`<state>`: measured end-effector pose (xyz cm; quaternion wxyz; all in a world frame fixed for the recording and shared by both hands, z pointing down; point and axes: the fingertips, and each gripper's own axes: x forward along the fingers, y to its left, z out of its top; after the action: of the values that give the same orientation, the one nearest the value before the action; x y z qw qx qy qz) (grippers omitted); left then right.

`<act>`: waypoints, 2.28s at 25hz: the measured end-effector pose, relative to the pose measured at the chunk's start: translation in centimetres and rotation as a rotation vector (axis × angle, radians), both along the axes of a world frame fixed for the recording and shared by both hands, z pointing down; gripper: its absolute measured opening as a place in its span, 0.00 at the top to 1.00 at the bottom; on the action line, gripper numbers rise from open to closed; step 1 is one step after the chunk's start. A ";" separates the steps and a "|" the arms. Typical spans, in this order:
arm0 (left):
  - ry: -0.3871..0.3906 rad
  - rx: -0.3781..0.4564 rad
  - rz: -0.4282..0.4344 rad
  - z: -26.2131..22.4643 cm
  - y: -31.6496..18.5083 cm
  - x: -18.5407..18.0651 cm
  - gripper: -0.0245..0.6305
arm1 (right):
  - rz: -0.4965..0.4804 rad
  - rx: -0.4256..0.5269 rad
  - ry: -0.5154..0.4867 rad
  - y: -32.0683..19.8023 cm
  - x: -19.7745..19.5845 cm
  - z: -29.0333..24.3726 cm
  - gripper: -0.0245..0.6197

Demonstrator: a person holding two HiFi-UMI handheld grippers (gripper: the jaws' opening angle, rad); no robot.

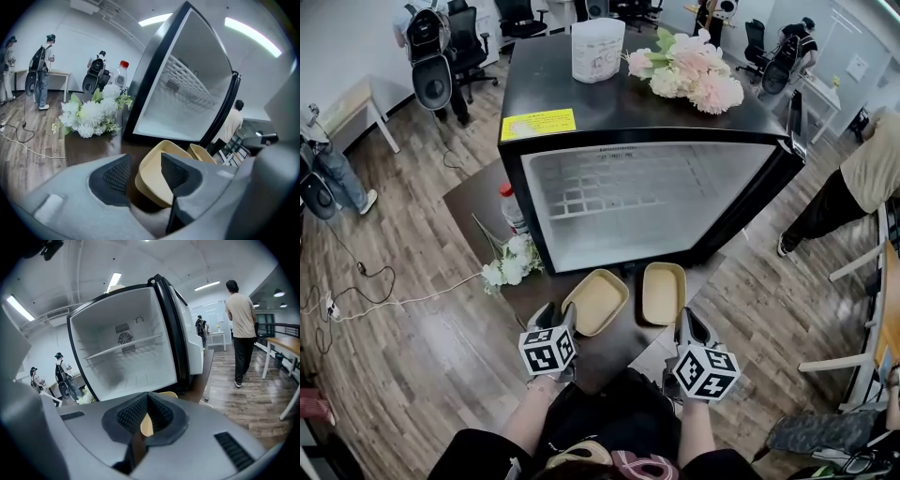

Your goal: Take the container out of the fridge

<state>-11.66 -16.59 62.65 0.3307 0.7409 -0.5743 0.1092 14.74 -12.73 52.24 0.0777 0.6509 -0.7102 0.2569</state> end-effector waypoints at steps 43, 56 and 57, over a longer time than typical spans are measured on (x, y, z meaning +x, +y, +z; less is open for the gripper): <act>0.066 0.504 0.186 -17.3 6.7 -1.2 0.95 | -0.062 0.254 0.089 4.3 -7.2 -4.5 0.95; 0.117 0.524 0.233 -17.8 6.8 0.0 0.95 | -0.078 0.247 0.115 4.2 -7.4 -4.2 0.95; 0.118 0.522 0.236 -17.7 6.8 0.2 0.95 | -0.081 0.247 0.118 4.2 -7.5 -4.1 0.95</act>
<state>-11.48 -9.75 44.98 0.1466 0.8677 -0.4725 -0.0478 7.29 -8.54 48.10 0.0488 0.6402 -0.7563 0.1253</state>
